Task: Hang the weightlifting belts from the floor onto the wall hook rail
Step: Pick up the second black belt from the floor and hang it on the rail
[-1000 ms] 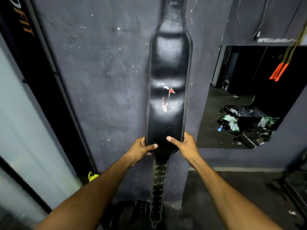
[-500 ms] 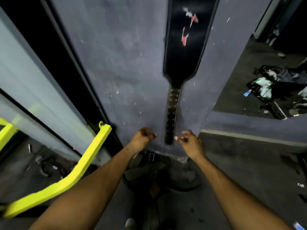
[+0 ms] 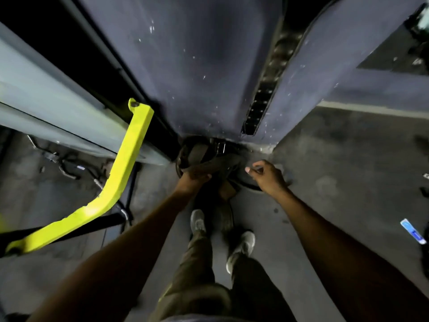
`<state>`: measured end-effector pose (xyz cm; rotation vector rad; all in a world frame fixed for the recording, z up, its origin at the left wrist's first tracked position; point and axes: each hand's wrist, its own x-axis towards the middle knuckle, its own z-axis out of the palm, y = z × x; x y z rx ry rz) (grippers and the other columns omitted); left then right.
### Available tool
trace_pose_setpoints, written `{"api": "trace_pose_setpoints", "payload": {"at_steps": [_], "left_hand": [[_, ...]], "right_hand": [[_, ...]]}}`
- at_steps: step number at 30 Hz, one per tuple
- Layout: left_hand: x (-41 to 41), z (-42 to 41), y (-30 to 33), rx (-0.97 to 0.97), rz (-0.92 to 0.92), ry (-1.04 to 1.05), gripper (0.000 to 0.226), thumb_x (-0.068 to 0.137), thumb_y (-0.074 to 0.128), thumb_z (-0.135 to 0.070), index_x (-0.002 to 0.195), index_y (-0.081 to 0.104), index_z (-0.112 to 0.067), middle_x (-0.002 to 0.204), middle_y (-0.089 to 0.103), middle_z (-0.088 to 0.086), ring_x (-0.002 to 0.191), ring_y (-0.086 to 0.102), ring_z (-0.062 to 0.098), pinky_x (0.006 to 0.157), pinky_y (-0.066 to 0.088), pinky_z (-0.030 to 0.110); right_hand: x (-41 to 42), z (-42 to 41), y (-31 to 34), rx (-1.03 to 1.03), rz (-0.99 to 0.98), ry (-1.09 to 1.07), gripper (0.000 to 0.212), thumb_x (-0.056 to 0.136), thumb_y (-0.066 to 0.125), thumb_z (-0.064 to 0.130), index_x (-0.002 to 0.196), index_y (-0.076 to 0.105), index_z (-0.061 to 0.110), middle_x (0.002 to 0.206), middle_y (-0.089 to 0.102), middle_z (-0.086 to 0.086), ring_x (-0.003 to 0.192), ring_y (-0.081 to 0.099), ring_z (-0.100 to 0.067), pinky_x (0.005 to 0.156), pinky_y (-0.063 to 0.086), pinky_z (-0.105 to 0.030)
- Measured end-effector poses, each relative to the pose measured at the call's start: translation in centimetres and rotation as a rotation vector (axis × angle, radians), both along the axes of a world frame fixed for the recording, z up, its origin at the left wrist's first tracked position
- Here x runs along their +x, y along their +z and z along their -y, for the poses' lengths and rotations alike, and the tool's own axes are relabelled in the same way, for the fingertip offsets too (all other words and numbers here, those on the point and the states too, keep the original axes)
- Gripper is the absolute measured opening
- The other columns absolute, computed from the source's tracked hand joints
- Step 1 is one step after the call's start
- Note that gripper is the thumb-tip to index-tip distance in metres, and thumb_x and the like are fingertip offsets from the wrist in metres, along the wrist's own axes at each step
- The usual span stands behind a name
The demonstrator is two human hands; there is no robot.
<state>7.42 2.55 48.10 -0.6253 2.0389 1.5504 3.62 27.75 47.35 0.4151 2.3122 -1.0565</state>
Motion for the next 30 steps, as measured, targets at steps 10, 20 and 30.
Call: {"api": "trace_pose_setpoints", "payload": {"at_steps": [10, 20, 30], "left_hand": [[-3.0, 4.4, -15.1, -0.089, 0.244, -0.027, 0.025, 0.092, 0.074, -0.026, 0.115, 0.066, -0.019, 0.103, 0.068, 0.003, 0.087, 0.063, 0.015, 0.069, 0.049, 0.024], [-5.4, 1.6, -42.8, -0.116, 0.385, -0.052, 0.043, 0.089, 0.079, -0.02, 0.126, 0.063, -0.005, 0.117, 0.071, 0.015, 0.112, 0.067, 0.029, 0.086, 0.053, 0.027], [-4.0, -0.7, -64.7, -0.291, 0.432, -0.416, 0.055, 0.095, 0.068, -0.034, 0.141, 0.055, -0.006, 0.138, 0.063, 0.017, 0.127, 0.061, 0.035, 0.106, 0.047, 0.04]], "right_hand": [[-2.0, 4.7, -14.0, -0.048, 0.146, -0.08, 0.047, 0.098, 0.071, 0.036, 0.128, 0.063, 0.001, 0.124, 0.071, -0.018, 0.115, 0.068, -0.031, 0.1, 0.053, -0.041], [-3.5, 4.7, -40.3, -0.099, 0.238, -0.14, 0.04, 0.097, 0.074, 0.022, 0.122, 0.063, -0.007, 0.12, 0.071, -0.025, 0.112, 0.071, -0.037, 0.103, 0.053, -0.054], [-4.1, 5.2, -62.2, -0.194, 0.318, -0.259, 0.018, 0.099, 0.07, 0.023, 0.106, 0.064, 0.008, 0.118, 0.073, -0.025, 0.114, 0.07, -0.04, 0.105, 0.054, -0.054]]}}
